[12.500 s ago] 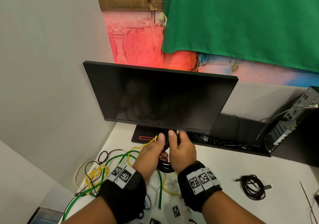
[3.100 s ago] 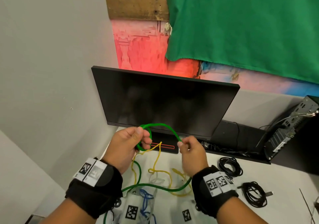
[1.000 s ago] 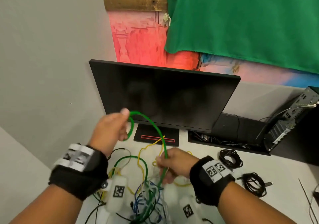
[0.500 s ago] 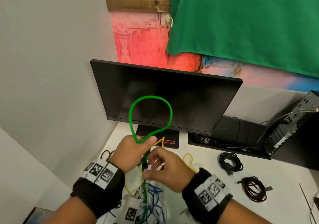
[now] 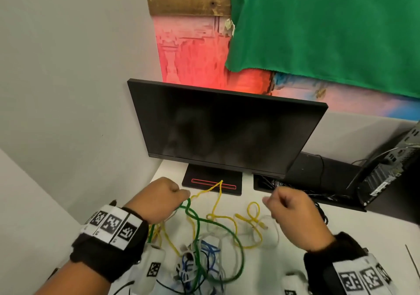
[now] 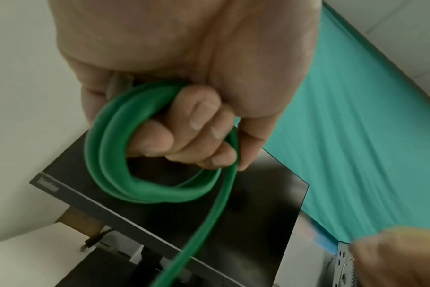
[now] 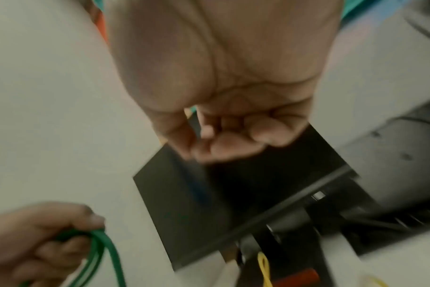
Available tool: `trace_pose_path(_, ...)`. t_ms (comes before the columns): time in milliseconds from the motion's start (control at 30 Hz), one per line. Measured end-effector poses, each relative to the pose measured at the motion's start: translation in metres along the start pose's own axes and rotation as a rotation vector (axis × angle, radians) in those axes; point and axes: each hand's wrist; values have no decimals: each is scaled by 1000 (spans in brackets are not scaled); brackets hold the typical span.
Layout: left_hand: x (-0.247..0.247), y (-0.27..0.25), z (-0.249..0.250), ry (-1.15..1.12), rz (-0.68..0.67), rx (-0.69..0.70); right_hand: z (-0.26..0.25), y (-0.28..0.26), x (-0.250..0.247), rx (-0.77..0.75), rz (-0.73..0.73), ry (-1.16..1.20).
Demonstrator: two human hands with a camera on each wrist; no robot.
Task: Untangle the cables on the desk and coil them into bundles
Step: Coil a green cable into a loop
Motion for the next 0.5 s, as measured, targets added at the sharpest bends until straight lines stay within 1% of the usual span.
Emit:
trace_pose_path(33, 3, 0, 5, -35, 0, 9, -14, -2, 0, -67, 65, 104)
trace_pose_path(67, 6, -2, 12, -121, -19, 1, -25, -5, 6, -138, 32, 145)
trace_pose_path(100, 9, -3, 19, -259, -51, -29, -33, -10, 17, -196, -52, 110)
trace_pose_path(133, 11, -5, 26, -425, -92, -75, -37, -14, 31, -234, -165, 32)
trace_pose_path(167, 11, -6, 34, -596, -126, -123, -36, -18, 48, -250, -262, -53)
trace_pose_path(200, 8, -7, 40, -748, -152, -172, -32, -19, 63, -247, -308, -117)
trace_pose_path(233, 4, -8, 45, -878, -178, -218, -27, -16, 75, -211, -317, -114)
trace_pose_path(267, 0, -8, 47, -992, -212, -259, -22, -13, 82, -152, -298, -52)
trace_pose_path(333, -7, -9, 46, -1160, -263, -311, -14, -4, 90, 27, -215, 187)
trace_pose_path(367, -9, -9, 44, -1218, -266, -325, -11, 1, 91, 106, -148, 326)
trace_pose_path(400, -10, -10, 41, -1272, -252, -339, -7, 5, 90, 151, -62, 447)
trace_pose_path(433, -11, -9, 38, -1328, -221, -361, -3, 8, 88, 148, 32, 497)
trace_pose_path(500, -11, -7, 31, -1416, -133, -409, 3, 9, 84, 65, 169, 410)
Point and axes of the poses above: each hand's wrist, its own y-axis towards the middle knuckle, its own x-axis out of the palm, z = x × y, and after that the axes turned 15 degrees about z, right-handed
